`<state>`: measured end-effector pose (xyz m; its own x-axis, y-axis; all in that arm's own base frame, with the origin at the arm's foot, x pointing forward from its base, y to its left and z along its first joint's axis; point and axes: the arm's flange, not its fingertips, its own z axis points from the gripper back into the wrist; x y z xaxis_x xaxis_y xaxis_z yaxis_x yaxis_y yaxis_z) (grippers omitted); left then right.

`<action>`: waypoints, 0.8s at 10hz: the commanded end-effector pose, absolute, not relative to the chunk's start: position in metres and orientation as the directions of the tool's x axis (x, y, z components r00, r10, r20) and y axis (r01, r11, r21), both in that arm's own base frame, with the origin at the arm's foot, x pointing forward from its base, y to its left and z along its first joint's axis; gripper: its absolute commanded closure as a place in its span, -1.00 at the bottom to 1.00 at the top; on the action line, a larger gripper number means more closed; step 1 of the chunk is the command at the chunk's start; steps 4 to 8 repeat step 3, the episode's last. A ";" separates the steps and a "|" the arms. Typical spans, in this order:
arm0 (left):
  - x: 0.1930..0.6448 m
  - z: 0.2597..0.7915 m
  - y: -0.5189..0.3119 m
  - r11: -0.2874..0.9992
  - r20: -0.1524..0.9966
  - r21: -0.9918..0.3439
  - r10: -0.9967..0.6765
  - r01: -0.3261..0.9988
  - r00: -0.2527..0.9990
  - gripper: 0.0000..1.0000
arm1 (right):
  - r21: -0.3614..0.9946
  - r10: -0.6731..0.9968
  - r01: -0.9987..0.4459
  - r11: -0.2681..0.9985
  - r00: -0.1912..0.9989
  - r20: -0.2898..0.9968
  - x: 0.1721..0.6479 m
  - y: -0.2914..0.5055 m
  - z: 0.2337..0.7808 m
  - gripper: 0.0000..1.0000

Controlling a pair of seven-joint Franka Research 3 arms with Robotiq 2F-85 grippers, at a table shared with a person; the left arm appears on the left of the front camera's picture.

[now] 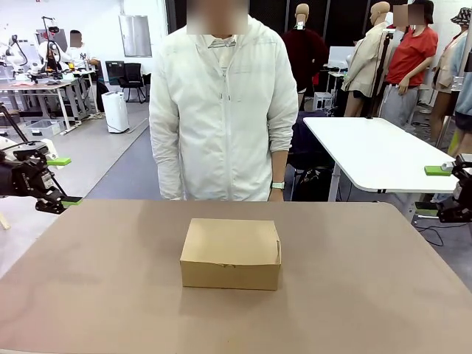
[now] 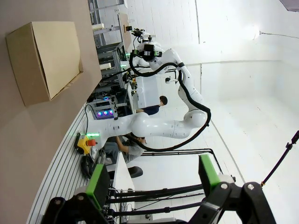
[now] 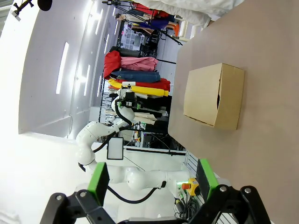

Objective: Pack the items into the box.
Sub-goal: Close the Mailer Box.

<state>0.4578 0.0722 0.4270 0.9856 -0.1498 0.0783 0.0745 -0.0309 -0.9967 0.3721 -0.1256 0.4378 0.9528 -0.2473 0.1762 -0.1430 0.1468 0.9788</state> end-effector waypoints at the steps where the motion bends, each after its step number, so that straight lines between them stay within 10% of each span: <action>1: 0.457 0.427 0.073 -0.047 0.099 -0.995 -0.150 0.093 0.984 -1.00 | 0.981 -0.258 -0.154 0.122 0.949 0.181 0.372 -0.125 0.442 -1.00; 8: 0.457 0.427 0.073 -0.047 0.099 -0.995 -0.150 0.093 0.984 -1.00 | 0.981 -0.258 -0.154 0.122 0.949 0.181 0.372 -0.125 0.442 -1.00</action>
